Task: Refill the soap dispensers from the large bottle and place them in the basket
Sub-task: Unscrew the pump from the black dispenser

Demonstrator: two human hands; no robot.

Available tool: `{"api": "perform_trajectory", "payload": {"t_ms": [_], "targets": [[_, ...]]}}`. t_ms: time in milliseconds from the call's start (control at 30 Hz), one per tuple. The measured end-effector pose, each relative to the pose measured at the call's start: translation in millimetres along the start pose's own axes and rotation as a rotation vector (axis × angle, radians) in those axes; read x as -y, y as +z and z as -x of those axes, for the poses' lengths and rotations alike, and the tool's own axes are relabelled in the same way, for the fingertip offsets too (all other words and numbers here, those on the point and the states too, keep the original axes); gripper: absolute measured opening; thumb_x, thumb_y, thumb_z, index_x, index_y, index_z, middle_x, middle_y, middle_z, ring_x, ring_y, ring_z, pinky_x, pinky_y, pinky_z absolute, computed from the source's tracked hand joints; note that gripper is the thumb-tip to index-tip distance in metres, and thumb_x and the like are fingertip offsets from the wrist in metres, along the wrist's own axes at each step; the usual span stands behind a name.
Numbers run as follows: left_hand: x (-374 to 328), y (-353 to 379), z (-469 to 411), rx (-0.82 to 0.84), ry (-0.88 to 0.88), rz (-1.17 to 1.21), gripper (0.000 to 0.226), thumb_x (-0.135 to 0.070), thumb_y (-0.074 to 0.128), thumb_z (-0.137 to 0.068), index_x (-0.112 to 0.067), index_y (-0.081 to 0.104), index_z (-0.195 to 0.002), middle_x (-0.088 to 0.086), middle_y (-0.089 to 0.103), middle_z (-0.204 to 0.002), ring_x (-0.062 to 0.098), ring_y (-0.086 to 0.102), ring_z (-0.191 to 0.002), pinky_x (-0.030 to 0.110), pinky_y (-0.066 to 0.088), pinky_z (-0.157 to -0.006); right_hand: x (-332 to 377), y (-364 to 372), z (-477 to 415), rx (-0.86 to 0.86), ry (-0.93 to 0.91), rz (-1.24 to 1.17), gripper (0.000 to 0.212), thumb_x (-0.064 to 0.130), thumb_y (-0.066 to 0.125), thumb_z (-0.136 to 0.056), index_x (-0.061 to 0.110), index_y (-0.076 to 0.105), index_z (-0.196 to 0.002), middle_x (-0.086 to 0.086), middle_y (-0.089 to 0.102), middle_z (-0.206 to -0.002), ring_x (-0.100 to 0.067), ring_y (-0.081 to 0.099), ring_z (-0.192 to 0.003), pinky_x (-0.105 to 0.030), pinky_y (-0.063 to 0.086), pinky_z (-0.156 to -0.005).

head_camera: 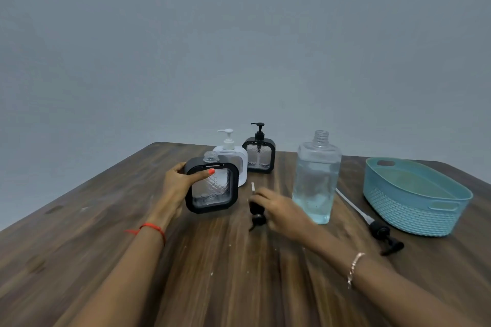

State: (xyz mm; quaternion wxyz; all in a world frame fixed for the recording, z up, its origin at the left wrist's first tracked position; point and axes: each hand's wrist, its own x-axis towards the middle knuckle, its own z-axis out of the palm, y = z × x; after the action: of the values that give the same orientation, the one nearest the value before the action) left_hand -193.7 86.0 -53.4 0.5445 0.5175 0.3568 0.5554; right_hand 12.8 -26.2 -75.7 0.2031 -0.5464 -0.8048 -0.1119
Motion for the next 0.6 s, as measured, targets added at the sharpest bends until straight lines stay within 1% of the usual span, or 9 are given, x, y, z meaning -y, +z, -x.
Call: {"api": "perform_trajectory", "payload": {"t_ms": [67, 100, 200, 300, 367, 467, 533, 567, 600], "targets": [[0, 4, 2, -0.015, 0.005, 0.022, 0.045, -0.009, 0.082, -0.063, -0.005, 0.063, -0.104, 0.004, 0.069, -0.086, 0.013, 0.065, -0.069, 0.019, 0.052, -0.050, 2, 13, 7, 0.084, 0.062, 0.030, 0.039, -0.006, 0.048, -0.078, 0.003, 0.050, -0.116, -0.013, 0.049, -0.118, -0.030, 0.052, -0.099, -0.036, 0.043, -0.071], [0, 6, 2, -0.017, 0.005, 0.026, 0.046, -0.010, 0.081, -0.064, -0.005, 0.063, -0.105, 0.004, 0.069, -0.086, 0.013, 0.065, -0.069, 0.019, 0.051, -0.050, 4, 16, 9, 0.110, 0.094, 0.014, 0.036, -0.006, 0.048, -0.079, 0.003, 0.049, -0.114, -0.012, 0.046, -0.118, -0.030, 0.053, -0.096, -0.037, 0.044, -0.069], [1, 10, 3, -0.011, 0.001, 0.024, 0.049, -0.012, 0.081, -0.065, -0.004, 0.061, -0.109, 0.005, 0.068, -0.089, 0.015, 0.065, -0.071, 0.023, 0.051, -0.054, 7, 17, 11, 0.140, 0.150, -0.035, 0.030, -0.002, 0.052, -0.080, 0.005, 0.047, -0.108, -0.009, 0.042, -0.115, -0.029, 0.053, -0.088, -0.042, 0.048, -0.067], [1, 13, 4, -0.022, 0.001, 0.020, 0.050, -0.013, 0.081, -0.065, -0.004, 0.060, -0.109, 0.006, 0.068, -0.092, 0.017, 0.066, -0.073, 0.025, 0.051, -0.056, 4, 16, 13, 0.169, 0.171, -0.050, 0.032, -0.003, 0.054, -0.076, 0.007, 0.046, -0.105, -0.008, 0.041, -0.115, -0.029, 0.054, -0.087, -0.039, 0.048, -0.066], [2, 16, 5, -0.023, -0.001, 0.027, 0.048, -0.012, 0.082, -0.065, -0.004, 0.060, -0.107, 0.008, 0.069, -0.093, 0.019, 0.066, -0.074, 0.028, 0.052, -0.059, 1, 17, 15, 0.185, 0.189, -0.059, 0.037, -0.004, 0.054, -0.075, 0.008, 0.045, -0.109, -0.009, 0.040, -0.118, -0.029, 0.054, -0.087, -0.038, 0.049, -0.069], [2, 21, 5, -0.030, -0.001, 0.033, 0.041, -0.012, 0.082, -0.064, -0.006, 0.062, -0.098, 0.007, 0.069, -0.086, 0.019, 0.065, -0.070, 0.028, 0.053, -0.058, -3, 16, 19, 0.200, 0.210, -0.083, 0.054, -0.007, 0.051, -0.074, 0.006, 0.041, -0.126, -0.007, 0.038, -0.124, -0.029, 0.055, -0.095, -0.043, 0.050, -0.080], [3, 25, 5, -0.034, 0.012, 0.022, 0.032, -0.013, 0.083, -0.063, -0.008, 0.064, -0.088, 0.006, 0.069, -0.080, 0.020, 0.065, -0.068, 0.026, 0.054, -0.056, -4, 10, 22, 0.157, 0.196, -0.090, 0.060, -0.008, 0.050, -0.076, 0.007, 0.038, -0.133, -0.006, 0.039, -0.128, -0.026, 0.054, -0.101, -0.037, 0.051, -0.084], [3, 27, 4, -0.031, 0.024, 0.018, 0.027, -0.014, 0.083, -0.064, -0.010, 0.065, -0.083, 0.006, 0.068, -0.077, 0.020, 0.065, -0.068, 0.026, 0.054, -0.057, -3, 5, 23, 0.077, 0.176, -0.100, 0.055, -0.008, 0.049, -0.077, 0.006, 0.043, -0.130, -0.006, 0.044, -0.125, -0.024, 0.055, -0.101, -0.034, 0.051, -0.083], [2, 29, 4, -0.028, 0.035, 0.017, 0.023, -0.016, 0.083, -0.065, -0.011, 0.066, -0.080, 0.006, 0.068, -0.075, 0.020, 0.065, -0.068, 0.027, 0.055, -0.059, -3, -2, 25, -0.041, 0.156, -0.117, 0.047, -0.009, 0.047, -0.077, 0.004, 0.051, -0.122, -0.008, 0.050, -0.118, -0.023, 0.057, -0.096, -0.032, 0.051, -0.080]]}}
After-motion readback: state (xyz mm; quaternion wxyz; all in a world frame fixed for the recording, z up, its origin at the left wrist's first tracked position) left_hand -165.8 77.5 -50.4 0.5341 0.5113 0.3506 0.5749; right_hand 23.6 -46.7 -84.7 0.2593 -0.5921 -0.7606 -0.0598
